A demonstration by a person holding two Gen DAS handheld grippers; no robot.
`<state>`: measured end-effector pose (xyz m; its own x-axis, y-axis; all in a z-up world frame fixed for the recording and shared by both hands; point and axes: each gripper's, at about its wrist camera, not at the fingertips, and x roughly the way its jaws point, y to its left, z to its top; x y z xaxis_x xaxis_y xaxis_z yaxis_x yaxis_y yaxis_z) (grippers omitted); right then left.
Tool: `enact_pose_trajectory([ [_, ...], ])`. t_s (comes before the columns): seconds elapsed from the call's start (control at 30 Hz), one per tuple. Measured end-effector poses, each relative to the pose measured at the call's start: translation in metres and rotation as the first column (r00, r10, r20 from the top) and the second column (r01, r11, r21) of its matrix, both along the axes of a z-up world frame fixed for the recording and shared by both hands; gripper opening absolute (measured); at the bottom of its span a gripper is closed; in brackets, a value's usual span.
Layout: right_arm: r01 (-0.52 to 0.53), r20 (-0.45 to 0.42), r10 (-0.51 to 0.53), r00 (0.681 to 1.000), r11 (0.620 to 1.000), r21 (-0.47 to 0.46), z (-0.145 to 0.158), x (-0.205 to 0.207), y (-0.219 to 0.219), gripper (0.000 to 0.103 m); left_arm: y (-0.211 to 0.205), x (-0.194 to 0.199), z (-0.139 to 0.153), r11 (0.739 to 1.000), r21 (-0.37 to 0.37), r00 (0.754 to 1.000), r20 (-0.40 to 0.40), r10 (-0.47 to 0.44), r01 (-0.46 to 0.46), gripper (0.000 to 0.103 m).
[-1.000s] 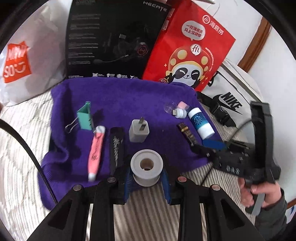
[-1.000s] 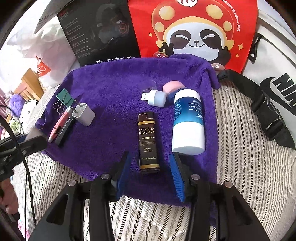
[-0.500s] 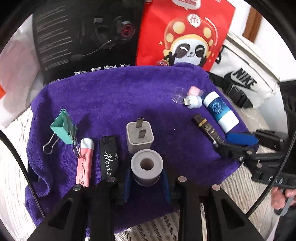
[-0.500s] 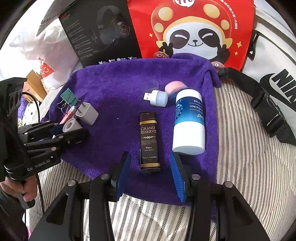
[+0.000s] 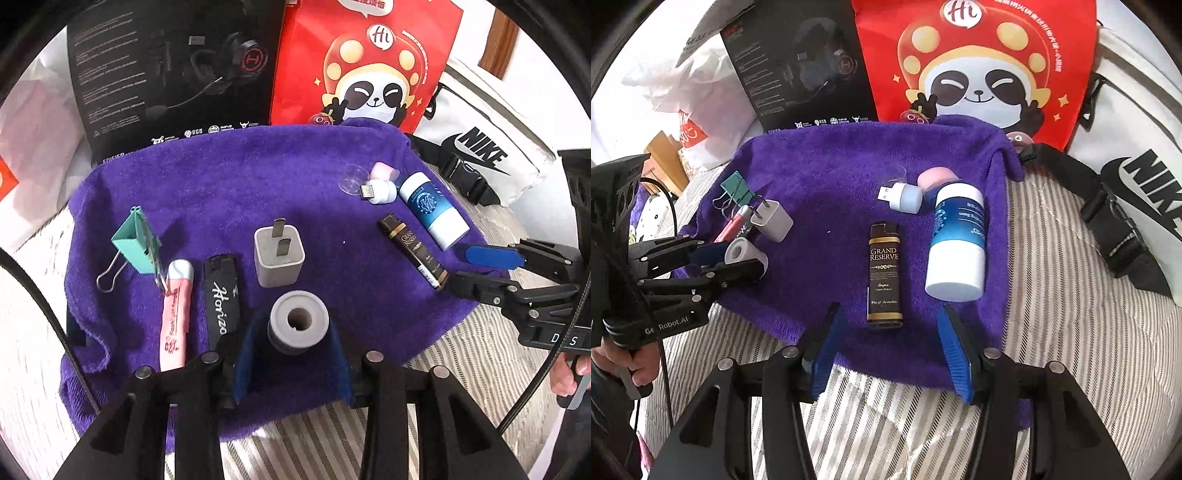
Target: Organize rigid objects
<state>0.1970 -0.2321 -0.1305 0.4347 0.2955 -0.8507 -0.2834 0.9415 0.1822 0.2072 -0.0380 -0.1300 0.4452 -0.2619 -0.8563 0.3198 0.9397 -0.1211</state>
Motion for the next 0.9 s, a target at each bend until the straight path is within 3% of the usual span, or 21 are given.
enact_pose_trajectory([
  [0.1,0.013,0.005,-0.013,1.000,1.000,0.009,0.005,-0.006,-0.004,0.056,0.004,-0.006,0.006,1.000,-0.004,1.000,0.010,0.004,-0.003,0.040],
  [0.23,0.026,0.030,-0.026,0.999,0.999,-0.018,0.014,-0.022,-0.004,0.062,0.012,-0.026,0.024,1.000,-0.007,0.999,0.042,0.021,-0.021,0.059],
  [0.33,0.046,0.049,-0.043,0.998,0.997,-0.056,0.023,-0.036,0.000,0.077,0.017,-0.049,0.044,0.999,-0.027,0.996,0.083,0.044,-0.042,0.073],
  [0.43,0.066,0.091,-0.057,0.994,0.992,-0.103,0.035,-0.054,0.005,0.084,0.021,-0.071,0.063,0.994,0.002,0.987,0.113,0.111,-0.112,0.078],
  [0.5,0.087,0.120,-0.071,0.990,0.987,-0.134,0.045,-0.067,0.008,0.088,0.025,-0.084,0.076,0.989,-0.017,0.981,0.121,0.148,-0.147,0.082],
  [0.7,0.144,0.151,-0.126,0.980,0.983,-0.112,0.067,-0.097,0.005,0.101,0.031,-0.119,0.108,0.971,0.004,0.954,0.186,0.233,-0.238,0.098],
  [0.9,0.206,0.174,-0.188,0.967,0.975,-0.087,0.087,-0.125,0.000,0.103,0.032,-0.147,0.124,0.957,0.021,0.934,0.226,0.276,-0.288,0.103],
])
